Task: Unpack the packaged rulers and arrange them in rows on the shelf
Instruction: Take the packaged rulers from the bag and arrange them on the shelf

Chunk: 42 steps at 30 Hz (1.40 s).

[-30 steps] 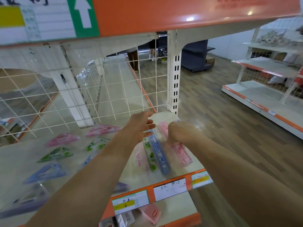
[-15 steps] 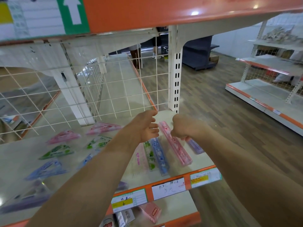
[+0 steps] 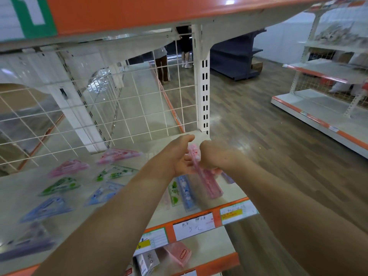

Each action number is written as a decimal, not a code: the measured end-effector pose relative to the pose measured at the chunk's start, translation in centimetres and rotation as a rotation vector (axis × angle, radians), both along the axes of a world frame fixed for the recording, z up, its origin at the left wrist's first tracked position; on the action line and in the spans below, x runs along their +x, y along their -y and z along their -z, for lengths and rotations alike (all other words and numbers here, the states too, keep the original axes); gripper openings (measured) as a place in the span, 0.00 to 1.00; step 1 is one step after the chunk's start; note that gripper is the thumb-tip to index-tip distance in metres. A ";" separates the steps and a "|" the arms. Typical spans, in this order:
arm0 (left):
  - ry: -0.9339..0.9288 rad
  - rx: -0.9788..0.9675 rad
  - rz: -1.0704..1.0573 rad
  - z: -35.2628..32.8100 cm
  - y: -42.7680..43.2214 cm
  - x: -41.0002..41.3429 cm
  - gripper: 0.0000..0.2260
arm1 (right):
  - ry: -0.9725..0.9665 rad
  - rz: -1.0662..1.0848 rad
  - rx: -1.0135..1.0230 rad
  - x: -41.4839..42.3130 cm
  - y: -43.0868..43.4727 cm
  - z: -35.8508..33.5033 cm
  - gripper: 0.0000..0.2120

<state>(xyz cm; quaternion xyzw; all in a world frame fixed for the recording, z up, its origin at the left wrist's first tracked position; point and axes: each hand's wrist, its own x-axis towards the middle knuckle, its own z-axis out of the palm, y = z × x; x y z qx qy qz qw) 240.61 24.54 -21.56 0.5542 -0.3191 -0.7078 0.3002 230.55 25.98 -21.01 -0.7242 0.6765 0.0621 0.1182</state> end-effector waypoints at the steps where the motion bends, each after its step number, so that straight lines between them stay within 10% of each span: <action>1: 0.003 0.001 -0.002 0.0 0.1 0.1 0.30 | 0.010 0.003 -0.012 -0.1 0.1 0.2 0.16; 7: 0.109 -0.056 -0.043 -1.2 0.4 3.3 0.20 | 0.161 -0.063 -0.157 0.7 0.5 -0.2 0.04; 10: 0.252 -0.152 -0.063 -1.1 -0.2 5.1 0.16 | 0.174 -0.244 -0.120 2.2 -0.4 0.5 0.15; 17: 1.055 -0.757 0.413 1.9 -2.5 7.5 0.11 | 0.058 -0.420 -0.063 2.7 -1.0 2.7 0.17; 28: 1.398 -0.753 0.802 3.3 -2.6 6.9 0.13 | 0.023 -0.413 -0.091 2.2 -0.4 2.8 0.18; 42: 1.430 -0.747 0.795 2.7 -5.5 4.4 0.21 | 0.043 -0.358 -0.074 3.2 4.9 0.7 0.22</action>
